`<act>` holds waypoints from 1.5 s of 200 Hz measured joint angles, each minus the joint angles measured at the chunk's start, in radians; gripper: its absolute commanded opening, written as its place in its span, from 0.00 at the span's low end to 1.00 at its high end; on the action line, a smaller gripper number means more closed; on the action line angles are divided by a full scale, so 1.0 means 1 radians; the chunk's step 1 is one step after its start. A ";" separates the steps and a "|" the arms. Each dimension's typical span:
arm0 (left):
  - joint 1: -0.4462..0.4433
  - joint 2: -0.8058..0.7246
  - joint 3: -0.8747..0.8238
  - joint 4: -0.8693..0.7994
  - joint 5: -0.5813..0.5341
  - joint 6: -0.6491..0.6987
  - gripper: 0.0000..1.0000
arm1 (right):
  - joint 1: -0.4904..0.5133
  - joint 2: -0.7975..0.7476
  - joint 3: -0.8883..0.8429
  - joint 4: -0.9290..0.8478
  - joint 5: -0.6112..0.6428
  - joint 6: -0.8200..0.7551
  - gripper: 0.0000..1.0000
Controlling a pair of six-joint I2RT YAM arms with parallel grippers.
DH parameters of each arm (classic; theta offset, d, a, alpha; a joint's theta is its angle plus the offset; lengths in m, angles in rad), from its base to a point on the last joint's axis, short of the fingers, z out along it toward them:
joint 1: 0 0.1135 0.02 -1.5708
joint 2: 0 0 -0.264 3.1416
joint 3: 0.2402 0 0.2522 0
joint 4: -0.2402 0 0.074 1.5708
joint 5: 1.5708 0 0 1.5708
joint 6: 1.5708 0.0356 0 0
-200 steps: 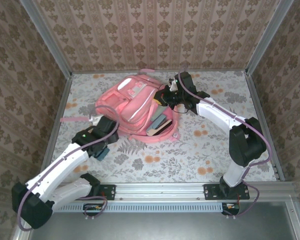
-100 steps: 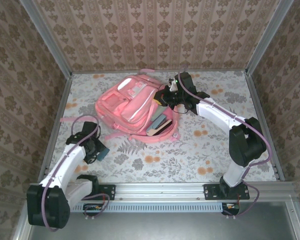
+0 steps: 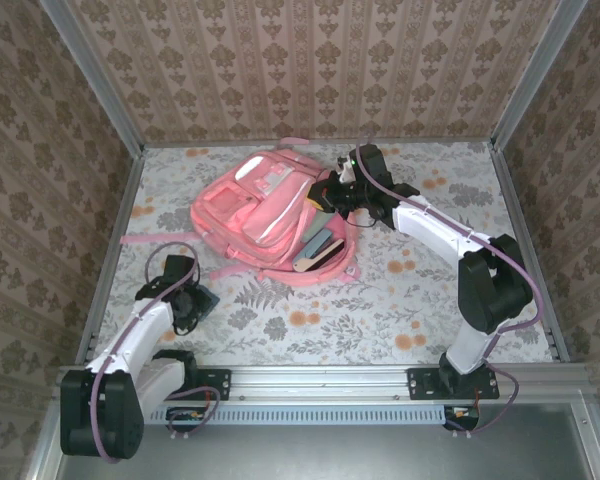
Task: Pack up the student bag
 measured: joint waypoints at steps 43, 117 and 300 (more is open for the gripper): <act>0.002 -0.024 0.002 0.015 -0.005 0.010 0.00 | 0.000 0.000 0.000 -0.002 0.000 -0.007 0.01; -0.077 -0.151 0.093 -0.098 -0.024 0.080 0.00 | -0.004 -0.018 -0.054 -0.040 0.026 -0.060 0.00; -0.225 -0.185 0.436 -0.189 -0.106 0.260 0.00 | 0.290 0.087 0.086 -0.029 0.053 -0.025 0.00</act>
